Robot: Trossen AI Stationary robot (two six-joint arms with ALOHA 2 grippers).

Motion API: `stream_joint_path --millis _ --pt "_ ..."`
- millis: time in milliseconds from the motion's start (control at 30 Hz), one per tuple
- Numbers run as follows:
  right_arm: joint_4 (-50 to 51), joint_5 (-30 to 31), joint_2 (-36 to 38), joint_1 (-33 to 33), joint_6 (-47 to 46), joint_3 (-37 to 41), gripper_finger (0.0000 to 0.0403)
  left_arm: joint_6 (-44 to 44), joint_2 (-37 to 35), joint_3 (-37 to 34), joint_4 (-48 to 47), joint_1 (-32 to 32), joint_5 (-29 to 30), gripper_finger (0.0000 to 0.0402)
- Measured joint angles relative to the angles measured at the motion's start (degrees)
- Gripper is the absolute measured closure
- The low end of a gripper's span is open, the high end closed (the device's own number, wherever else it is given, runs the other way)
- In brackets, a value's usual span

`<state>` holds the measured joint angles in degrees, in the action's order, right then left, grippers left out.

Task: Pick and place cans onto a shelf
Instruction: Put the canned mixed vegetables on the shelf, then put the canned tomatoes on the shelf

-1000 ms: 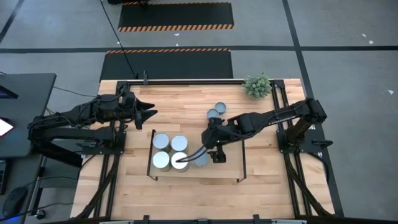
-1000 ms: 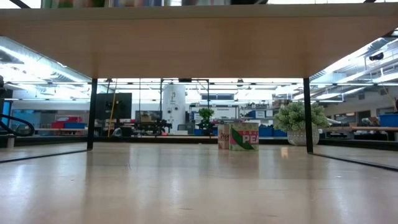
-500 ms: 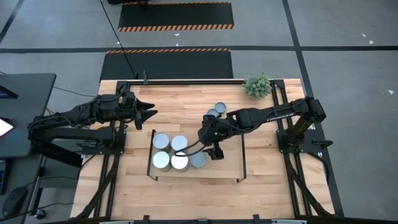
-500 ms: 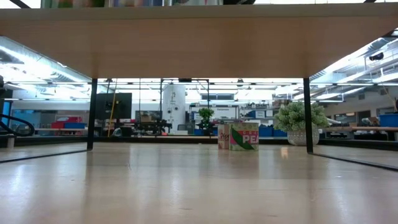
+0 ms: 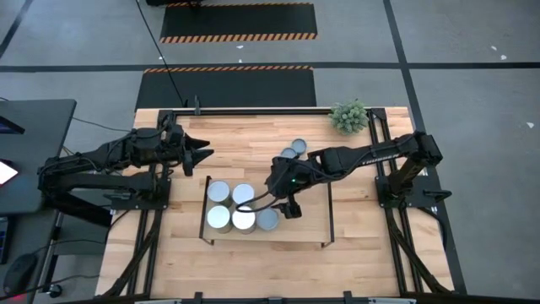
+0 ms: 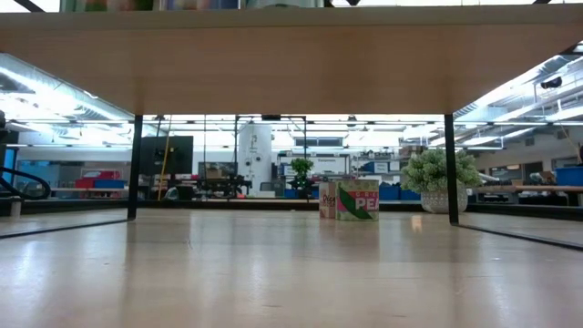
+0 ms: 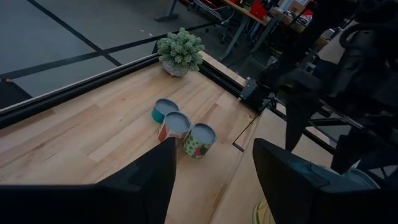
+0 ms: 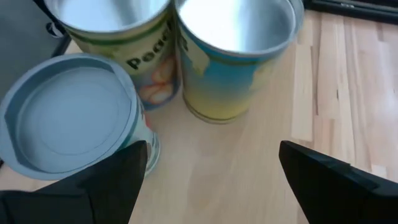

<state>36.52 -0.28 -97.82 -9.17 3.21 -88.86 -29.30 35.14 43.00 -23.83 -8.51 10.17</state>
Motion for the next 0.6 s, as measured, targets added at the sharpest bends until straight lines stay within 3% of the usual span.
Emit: stream_joint_path --millis 233,367,600 --pt "-0.1 0.9 0.4 -0.1 0.0 0.0 0.0031 0.0 0.0 0.0 0.0 0.0 0.0 0.0182" --pt "2.5 5.2 2.8 0.8 -0.7 0.0 0.0031 0.0 0.0 0.0 0.0 0.0 0.0 0.0182" --pt "8.7 8.4 6.6 8.3 -6.9 0.0 0.0044 1.3 0.1 0.0 0.0 0.0 -2.1 0.0182"
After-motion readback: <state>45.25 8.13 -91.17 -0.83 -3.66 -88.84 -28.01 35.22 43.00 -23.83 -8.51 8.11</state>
